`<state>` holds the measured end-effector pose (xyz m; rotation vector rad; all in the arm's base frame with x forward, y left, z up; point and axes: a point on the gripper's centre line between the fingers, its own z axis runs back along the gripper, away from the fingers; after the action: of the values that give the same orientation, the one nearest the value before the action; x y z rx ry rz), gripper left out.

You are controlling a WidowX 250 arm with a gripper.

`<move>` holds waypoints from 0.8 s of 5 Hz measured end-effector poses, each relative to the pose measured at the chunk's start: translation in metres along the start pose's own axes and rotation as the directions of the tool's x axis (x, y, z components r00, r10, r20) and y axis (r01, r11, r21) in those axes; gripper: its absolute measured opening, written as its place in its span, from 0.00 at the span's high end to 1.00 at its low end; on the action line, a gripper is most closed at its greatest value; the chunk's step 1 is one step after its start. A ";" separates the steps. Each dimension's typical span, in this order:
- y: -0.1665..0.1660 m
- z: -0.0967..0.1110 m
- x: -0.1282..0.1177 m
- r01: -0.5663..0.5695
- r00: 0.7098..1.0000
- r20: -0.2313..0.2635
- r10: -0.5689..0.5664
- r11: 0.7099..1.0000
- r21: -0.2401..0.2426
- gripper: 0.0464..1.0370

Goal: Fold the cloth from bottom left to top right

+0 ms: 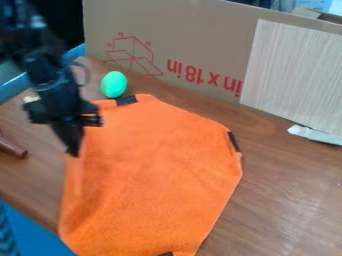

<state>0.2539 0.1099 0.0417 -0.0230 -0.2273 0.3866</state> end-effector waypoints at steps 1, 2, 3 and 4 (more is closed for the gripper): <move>-0.043 -0.016 0.014 0.005 0.999 -0.032 -0.004 1.000 0.026 0.99; -0.070 -0.020 0.027 -0.018 0.999 -0.043 0.019 0.999 0.035 0.99; -0.113 -0.016 0.040 -0.019 0.999 -0.038 0.020 1.000 0.015 0.99; -0.146 -0.012 0.049 -0.036 0.999 -0.029 0.036 0.999 0.004 0.99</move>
<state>0.3545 -0.0064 0.0495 -0.0296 -0.1981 0.4221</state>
